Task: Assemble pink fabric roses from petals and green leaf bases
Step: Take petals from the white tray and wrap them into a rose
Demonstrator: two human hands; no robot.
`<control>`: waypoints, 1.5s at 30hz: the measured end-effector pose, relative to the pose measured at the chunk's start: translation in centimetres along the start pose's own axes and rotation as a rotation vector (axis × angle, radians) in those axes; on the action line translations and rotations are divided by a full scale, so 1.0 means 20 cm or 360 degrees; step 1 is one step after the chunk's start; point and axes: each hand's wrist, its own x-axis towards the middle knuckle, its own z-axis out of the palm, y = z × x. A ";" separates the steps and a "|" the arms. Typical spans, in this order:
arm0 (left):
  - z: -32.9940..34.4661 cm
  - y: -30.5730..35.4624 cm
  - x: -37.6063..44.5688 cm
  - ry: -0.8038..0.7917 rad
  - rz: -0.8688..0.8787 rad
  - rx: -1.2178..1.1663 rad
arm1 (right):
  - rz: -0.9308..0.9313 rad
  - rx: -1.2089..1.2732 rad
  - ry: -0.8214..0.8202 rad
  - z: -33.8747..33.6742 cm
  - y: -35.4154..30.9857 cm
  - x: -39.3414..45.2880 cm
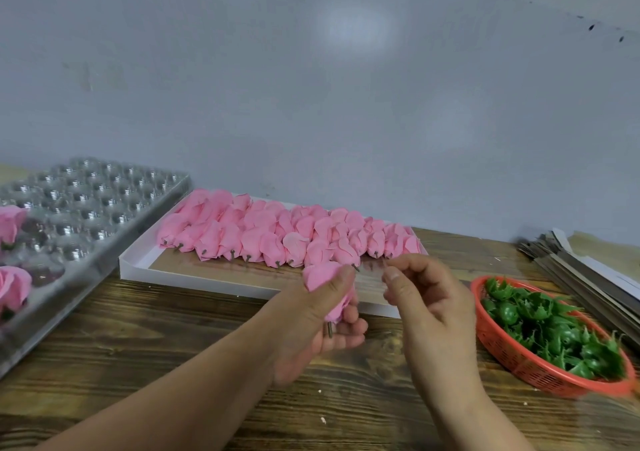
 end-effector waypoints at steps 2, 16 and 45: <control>0.00 -0.01 0.01 0.0020 0.0023 -0.0138 | 0.0009 -0.0021 0.0035 0.02 0.00 -0.01; 0.00 -0.02 0.03 -0.0148 0.0249 -0.0431 | 0.0388 0.0200 -0.0249 0.06 0.00 -0.04; 0.05 -0.04 0.01 0.0197 0.0192 -0.0327 | -0.0225 -0.0281 -0.0375 0.14 0.04 -0.12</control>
